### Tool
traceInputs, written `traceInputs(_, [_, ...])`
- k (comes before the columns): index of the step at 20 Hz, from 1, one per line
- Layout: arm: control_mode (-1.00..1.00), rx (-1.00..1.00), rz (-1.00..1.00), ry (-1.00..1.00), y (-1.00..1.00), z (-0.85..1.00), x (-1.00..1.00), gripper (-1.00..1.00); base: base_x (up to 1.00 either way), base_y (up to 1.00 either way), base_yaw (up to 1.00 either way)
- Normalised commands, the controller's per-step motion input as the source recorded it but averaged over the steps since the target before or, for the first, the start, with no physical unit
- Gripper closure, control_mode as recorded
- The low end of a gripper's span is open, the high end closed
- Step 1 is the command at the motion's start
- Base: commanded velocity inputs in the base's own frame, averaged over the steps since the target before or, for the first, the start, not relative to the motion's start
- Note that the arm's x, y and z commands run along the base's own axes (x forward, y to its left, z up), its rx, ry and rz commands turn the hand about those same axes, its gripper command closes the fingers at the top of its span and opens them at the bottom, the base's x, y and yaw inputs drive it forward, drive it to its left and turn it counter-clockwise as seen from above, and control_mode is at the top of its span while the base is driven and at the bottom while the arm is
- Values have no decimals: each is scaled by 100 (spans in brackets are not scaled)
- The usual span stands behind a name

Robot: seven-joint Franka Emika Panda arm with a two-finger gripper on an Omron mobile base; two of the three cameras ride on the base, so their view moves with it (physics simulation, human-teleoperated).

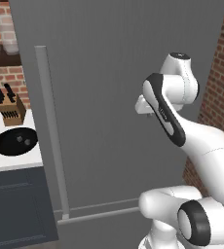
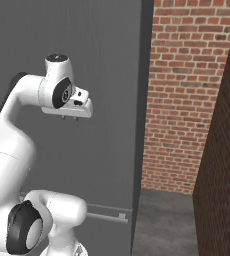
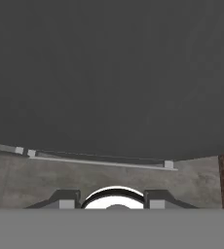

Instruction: Grab a lemon wedge from the fridge and one ice cube from the ice bowl, and put them in the glass of lemonade.

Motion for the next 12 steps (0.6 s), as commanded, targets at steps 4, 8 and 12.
traceInputs(4, [-100, 0, 0, -1, 0, 0, -30, -100, 0, 0, 0])
traceInputs(8, [-100, 0, 0, -1, 0, -6, -61, -100, 0, 0, 0])
traceInputs(12, [-100, 0, 0, 0, 0, -9, -47, -100, 0, 0, 0])
